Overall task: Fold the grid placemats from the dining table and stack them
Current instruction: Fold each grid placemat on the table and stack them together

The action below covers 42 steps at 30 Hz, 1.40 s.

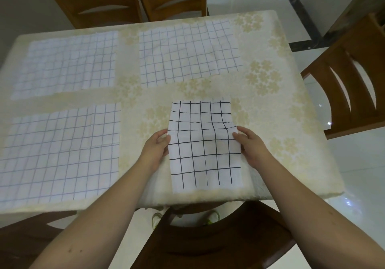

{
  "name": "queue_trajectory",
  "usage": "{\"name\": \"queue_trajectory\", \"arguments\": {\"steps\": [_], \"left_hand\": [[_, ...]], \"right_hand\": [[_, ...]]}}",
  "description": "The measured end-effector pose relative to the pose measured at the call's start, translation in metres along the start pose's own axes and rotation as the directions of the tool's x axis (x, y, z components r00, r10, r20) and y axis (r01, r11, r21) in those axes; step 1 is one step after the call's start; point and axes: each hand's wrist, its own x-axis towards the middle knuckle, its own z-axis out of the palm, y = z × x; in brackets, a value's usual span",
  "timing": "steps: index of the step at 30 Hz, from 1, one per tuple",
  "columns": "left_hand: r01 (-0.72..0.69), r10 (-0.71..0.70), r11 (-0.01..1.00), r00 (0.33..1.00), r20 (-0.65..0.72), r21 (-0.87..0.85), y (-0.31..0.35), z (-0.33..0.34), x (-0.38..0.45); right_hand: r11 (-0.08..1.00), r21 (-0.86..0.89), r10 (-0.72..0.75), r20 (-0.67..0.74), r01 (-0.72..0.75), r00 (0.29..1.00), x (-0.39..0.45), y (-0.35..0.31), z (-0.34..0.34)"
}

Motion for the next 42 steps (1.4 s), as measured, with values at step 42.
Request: {"name": "queue_trajectory", "arguments": {"steps": [42], "left_hand": [[-0.512, 0.425, 0.694, 0.859, 0.286, 0.506, 0.058, -0.118, -0.071]], "right_hand": [[0.727, -0.497, -0.528, 0.035, 0.473, 0.849, -0.127, -0.018, 0.083]]}}
